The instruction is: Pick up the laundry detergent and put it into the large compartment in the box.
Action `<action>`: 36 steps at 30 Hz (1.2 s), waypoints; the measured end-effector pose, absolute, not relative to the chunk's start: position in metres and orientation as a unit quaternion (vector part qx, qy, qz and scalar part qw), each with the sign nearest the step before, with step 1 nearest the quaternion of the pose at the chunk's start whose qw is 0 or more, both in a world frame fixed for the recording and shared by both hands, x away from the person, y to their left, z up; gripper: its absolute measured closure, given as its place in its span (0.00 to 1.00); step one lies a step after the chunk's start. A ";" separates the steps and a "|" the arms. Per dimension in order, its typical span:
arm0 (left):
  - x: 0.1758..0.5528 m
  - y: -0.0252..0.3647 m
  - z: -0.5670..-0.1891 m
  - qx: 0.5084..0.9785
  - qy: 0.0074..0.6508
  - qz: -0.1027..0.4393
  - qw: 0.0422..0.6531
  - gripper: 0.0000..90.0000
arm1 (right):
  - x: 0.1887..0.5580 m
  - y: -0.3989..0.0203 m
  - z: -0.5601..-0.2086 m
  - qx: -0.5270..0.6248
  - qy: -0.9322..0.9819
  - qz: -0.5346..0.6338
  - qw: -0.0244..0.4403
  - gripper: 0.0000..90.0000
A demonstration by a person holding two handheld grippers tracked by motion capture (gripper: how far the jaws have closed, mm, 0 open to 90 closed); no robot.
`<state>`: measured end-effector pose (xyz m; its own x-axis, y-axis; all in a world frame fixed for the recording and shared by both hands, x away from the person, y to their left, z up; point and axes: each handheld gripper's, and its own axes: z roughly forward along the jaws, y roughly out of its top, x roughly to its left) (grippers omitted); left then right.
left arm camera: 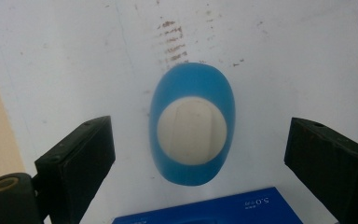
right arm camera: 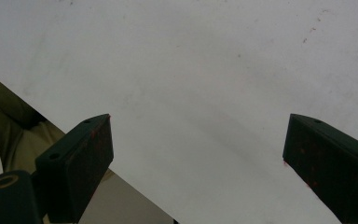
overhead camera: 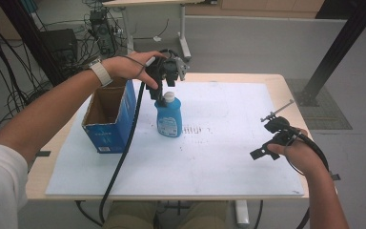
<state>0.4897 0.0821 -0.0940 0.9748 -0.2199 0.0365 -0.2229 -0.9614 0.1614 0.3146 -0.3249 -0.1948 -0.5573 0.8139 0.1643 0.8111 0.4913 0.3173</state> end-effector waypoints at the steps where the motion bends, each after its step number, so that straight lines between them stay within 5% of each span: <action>1: 0.490 0.082 -0.094 0.990 -0.112 0.009 0.083 0.10 | 0.315 -0.325 -0.195 0.470 0.863 0.182 0.003 0.09; 36: 0.486 0.076 -0.106 0.990 -0.117 0.017 0.071 0.10 | 0.315 -0.324 -0.199 0.471 0.863 0.182 0.000 0.09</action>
